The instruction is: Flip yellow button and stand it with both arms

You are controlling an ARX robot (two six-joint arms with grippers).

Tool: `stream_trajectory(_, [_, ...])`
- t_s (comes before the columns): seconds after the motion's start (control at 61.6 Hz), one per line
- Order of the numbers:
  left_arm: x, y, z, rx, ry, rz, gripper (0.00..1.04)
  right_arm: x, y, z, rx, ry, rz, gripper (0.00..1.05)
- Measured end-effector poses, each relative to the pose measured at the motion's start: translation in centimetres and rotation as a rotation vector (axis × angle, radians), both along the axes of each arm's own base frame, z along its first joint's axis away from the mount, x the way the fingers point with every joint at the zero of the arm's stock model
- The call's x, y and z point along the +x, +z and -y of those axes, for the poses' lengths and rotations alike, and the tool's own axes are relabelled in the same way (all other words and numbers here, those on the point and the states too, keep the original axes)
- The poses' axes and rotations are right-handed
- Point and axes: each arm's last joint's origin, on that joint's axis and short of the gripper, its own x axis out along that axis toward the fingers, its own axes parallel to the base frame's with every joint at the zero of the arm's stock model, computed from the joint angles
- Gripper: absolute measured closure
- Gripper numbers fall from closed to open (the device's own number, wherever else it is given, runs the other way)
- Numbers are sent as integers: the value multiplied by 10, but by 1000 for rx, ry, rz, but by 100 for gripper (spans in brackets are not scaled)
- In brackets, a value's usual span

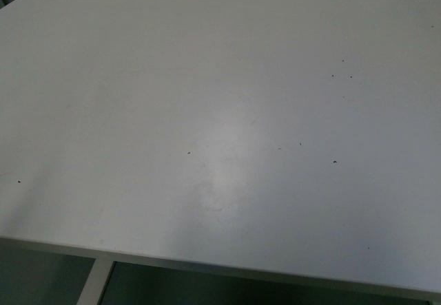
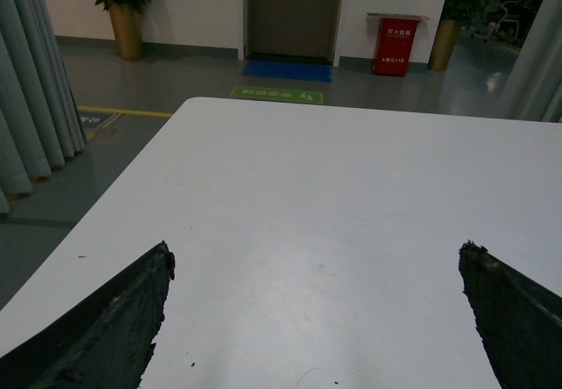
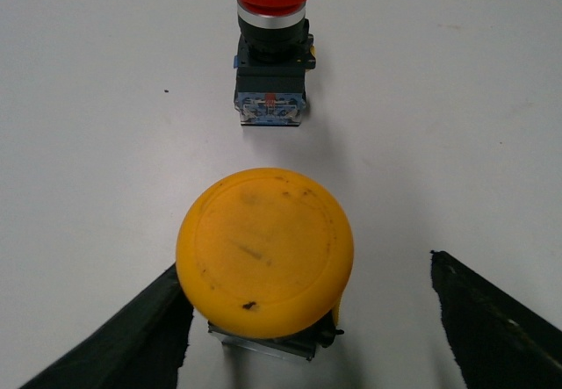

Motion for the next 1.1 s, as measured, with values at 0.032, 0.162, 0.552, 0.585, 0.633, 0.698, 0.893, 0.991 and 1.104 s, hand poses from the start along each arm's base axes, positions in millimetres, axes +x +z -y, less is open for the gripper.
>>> stream_trajectory(0.032, [0, 0, 0, 0, 0, 0, 7, 0, 0, 0, 1, 4, 1, 15])
stream_trajectory(0.162, [0, 0, 0, 0, 0, 0, 7, 0, 5, -1, 7, 4, 10, 7])
stream_trajectory(0.552, [0, 0, 0, 0, 0, 0, 7, -5, 26, -4, 47, 10, 60, 7])
stream_trajectory(0.585, [0, 0, 0, 0, 0, 0, 7, -6, 30, -5, 53, 9, 71, 7])
stream_trajectory(0.633, [0, 0, 0, 0, 0, 0, 7, -7, 36, -6, 66, 4, 88, 7])
stream_trajectory(0.698, [0, 0, 0, 0, 0, 0, 7, -10, 51, -8, 97, 2, 132, 7])
stream_trajectory(0.893, [0, 0, 0, 0, 0, 0, 7, -37, 88, -17, 253, -27, 267, 7])
stream_trajectory(0.991, [0, 0, 0, 0, 0, 1, 7, -48, 95, -23, 208, 58, 365, 16])
stream_trajectory(1.104, [0, 0, 0, 0, 0, 0, 7, -74, 82, -45, 74, 114, 420, 36])
